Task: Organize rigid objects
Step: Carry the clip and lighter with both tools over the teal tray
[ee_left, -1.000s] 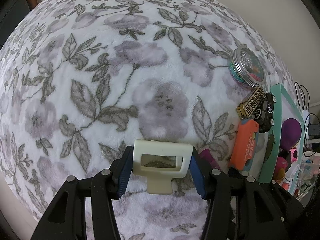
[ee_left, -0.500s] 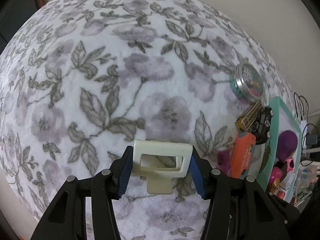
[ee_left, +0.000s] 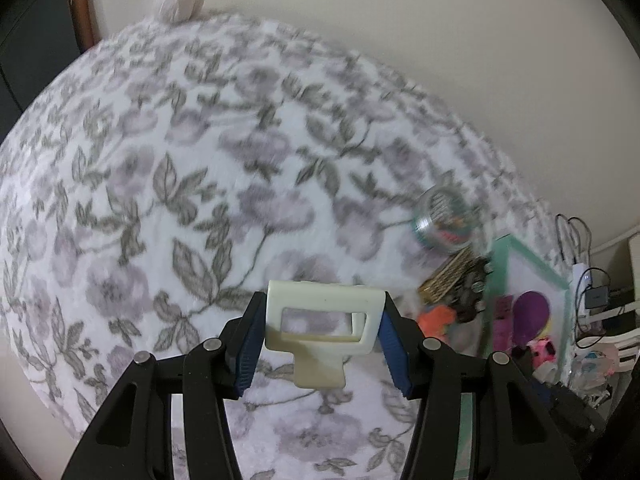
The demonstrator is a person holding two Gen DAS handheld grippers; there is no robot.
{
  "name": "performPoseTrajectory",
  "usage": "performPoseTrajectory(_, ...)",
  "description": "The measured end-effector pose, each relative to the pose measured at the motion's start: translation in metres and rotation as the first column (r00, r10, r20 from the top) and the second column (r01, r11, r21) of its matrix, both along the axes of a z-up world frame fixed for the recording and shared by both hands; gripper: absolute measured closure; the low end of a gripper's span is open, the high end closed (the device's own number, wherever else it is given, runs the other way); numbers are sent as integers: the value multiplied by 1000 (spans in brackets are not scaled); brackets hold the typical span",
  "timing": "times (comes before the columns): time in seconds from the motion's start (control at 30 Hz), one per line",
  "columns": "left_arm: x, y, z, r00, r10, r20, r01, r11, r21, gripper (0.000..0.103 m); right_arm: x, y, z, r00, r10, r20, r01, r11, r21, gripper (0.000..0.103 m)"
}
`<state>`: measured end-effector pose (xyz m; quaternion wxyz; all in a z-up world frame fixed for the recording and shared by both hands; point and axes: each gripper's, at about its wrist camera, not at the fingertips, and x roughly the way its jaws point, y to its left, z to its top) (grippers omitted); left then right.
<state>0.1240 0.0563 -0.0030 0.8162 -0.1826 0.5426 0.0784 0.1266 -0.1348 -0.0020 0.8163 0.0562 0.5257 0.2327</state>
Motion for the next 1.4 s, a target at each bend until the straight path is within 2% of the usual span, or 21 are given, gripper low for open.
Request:
performPoseTrajectory(0.37, 0, -45, 55, 983, -121, 140, 121, 993, 7, 48, 0, -89, 41, 971, -219, 97, 222, 975, -24, 82)
performPoseTrajectory(0.53, -3, -77, 66, 966, -194, 168, 195, 981, 12, 48, -5, -129, 48, 941, -310, 138, 327, 937, -121, 82)
performPoseTrajectory(0.77, -10, -133, 71, 929, -327, 173, 323, 945, 47, 48, -19, -185, 61, 890, -422, 173, 444, 888, -119, 82)
performPoseTrajectory(0.9, -17, -171, 62, 896, -419, 148, 416, 908, 53, 48, -24, -201, 65, 868, -461, 186, 488, 861, -144, 82)
performPoseTrajectory(0.97, -21, -187, 56, 882, -453, 128, 450, 892, 48, 48, -24, -205, 63, 865, -469, 180, 496, 854, -157, 82)
performPoseTrajectory(1.07, -26, -208, 45, 860, -501, 95, 499, 865, 40, 48, -22, -212, 50, 861, -485, 152, 508, 832, -224, 82)
performPoseTrajectory(1.17, -30, -222, 34, 844, -532, 69, 532, 847, 22, 48, -17, -220, 27, 857, -510, 78, 511, 817, -269, 82)
performPoseTrajectory(1.3, -32, -237, 9, 833, -553, 6, 553, 833, -7, 48, -14, -231, -6, 846, -534, -17, 506, 811, -295, 82)
performPoseTrajectory(1.4, -34, -245, -6, 824, -565, -35, 564, 825, -26, 48, -14, -234, -21, 841, -539, -47, 495, 803, -332, 82)
